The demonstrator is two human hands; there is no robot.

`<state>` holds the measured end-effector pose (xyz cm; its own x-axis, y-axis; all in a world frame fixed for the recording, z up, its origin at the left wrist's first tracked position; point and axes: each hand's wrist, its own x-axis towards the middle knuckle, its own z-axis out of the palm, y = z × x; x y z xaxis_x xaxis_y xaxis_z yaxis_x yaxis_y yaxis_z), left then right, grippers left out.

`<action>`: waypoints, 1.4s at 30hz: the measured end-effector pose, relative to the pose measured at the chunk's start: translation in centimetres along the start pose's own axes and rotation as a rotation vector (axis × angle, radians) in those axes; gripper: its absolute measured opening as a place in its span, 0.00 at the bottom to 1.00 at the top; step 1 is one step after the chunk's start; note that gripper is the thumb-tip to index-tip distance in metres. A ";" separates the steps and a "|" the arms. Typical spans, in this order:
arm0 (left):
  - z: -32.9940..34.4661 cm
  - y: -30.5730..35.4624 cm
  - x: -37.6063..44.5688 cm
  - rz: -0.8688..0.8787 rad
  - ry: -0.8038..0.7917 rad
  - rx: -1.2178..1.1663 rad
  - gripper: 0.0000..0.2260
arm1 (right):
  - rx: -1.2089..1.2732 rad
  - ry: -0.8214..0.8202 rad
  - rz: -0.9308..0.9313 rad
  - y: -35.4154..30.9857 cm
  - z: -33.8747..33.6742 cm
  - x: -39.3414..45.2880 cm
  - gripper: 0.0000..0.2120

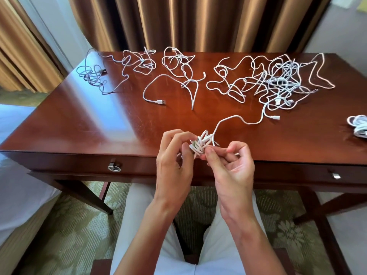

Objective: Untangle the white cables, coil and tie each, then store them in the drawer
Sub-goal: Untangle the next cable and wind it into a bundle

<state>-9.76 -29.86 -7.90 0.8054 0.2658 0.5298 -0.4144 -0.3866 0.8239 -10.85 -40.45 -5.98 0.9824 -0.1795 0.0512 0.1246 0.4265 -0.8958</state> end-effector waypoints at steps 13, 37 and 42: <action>-0.8 0.9 0.3 0.227 -0.146 0.077 0.16 | -0.001 0.032 -0.113 -1.0 0.8 -1.4 0.19; -2.2 1.2 4.1 0.035 -0.485 -0.012 0.08 | -0.066 -0.024 -0.068 -0.2 -1.3 1.3 0.14; -2.1 1.6 6.8 -0.311 -0.695 -0.329 0.04 | -0.196 -0.122 -0.094 -1.7 -2.2 2.6 0.12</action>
<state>-5.84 -26.83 -2.51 0.9371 -0.3307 0.1121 -0.1457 -0.0787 0.9862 -8.83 -43.57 -5.24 0.9788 -0.0969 0.1804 0.1984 0.2311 -0.9525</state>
